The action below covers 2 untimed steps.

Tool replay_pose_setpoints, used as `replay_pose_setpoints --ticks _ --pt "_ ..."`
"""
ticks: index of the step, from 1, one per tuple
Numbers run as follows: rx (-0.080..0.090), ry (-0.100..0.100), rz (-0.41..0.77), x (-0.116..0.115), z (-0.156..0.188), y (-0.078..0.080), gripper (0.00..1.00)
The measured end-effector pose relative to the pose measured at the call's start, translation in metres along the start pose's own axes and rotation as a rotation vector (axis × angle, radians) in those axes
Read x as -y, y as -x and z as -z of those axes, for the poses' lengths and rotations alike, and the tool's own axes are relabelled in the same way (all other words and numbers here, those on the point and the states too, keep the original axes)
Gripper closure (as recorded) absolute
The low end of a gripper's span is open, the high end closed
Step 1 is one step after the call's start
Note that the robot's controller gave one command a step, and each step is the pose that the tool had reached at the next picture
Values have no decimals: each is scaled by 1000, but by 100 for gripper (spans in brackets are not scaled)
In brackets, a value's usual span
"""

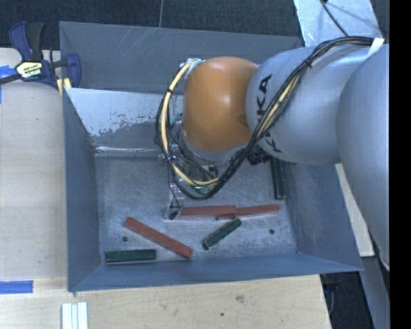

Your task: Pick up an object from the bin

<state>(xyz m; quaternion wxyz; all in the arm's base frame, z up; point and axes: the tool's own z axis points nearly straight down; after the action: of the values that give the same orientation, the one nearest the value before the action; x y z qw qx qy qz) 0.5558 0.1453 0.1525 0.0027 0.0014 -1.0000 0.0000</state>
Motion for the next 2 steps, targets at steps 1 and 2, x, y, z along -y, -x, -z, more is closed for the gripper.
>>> replay_pose_setpoints --ticks 1,2 --pt "3 -1 221 -31 -83 -27 0" --pt "7 1 140 -17 -82 -54 0"
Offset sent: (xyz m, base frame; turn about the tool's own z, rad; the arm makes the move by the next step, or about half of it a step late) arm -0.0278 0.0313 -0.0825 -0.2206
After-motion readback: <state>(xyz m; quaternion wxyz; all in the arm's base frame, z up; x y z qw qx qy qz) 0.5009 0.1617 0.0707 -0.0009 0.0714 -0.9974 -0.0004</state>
